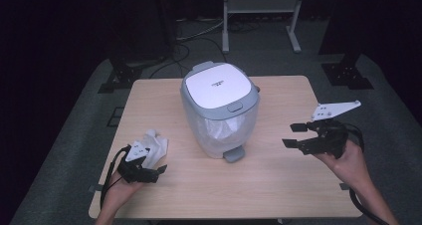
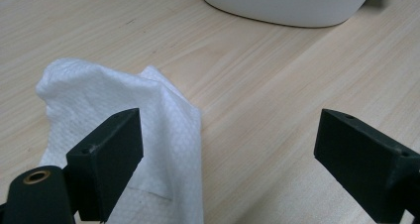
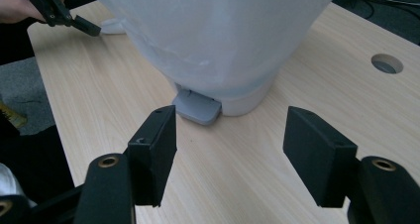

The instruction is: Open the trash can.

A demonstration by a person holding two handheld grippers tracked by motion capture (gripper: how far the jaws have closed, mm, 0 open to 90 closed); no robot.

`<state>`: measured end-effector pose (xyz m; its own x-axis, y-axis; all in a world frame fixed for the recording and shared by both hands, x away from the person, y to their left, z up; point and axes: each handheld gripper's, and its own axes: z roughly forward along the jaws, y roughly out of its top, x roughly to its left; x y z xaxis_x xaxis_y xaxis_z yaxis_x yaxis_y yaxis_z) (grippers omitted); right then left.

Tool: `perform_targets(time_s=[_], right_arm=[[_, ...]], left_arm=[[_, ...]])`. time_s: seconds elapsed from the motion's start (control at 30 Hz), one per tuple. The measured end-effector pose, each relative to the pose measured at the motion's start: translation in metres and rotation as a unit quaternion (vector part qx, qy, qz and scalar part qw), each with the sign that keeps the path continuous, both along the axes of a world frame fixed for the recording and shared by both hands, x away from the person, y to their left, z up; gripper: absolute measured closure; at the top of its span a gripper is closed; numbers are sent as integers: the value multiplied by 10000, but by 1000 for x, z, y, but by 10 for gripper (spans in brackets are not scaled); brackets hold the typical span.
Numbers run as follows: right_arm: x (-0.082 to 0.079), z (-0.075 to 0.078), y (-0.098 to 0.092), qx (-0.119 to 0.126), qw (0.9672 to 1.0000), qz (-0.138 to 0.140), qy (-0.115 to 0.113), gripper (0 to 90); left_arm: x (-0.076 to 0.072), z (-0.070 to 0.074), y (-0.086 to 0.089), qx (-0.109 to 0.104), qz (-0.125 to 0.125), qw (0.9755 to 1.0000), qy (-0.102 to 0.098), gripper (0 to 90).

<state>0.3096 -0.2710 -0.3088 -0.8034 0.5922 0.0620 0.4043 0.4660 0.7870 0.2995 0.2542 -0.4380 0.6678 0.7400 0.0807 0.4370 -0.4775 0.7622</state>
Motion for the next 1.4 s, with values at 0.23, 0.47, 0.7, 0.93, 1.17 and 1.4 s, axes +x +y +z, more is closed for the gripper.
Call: perform_targets(time_s=[0.23,0.47,0.7,0.93,1.17,1.4], right_arm=[[6,16,10,-53,9999,146,-21,373],[9,32,20,49,9997,238,-95,376],[15,46,29,-17,9994,302,-162,381],[18,53,38,-94,9991,379,-171,386],[22,64,51,-186,9985,479,-208,408],[26,74,64,-231,9976,585,-280,448]], left_arm=[[-2,0,0,118,24,9999,-5,105],[-2,-1,-2,161,-2,9999,-19,105],[-2,-2,-2,176,-5,9998,30,105],[-2,-2,-1,169,-3,9999,34,105],[-2,-2,-1,183,12,9998,21,105],[-2,-2,-1,197,16,9998,14,105]])
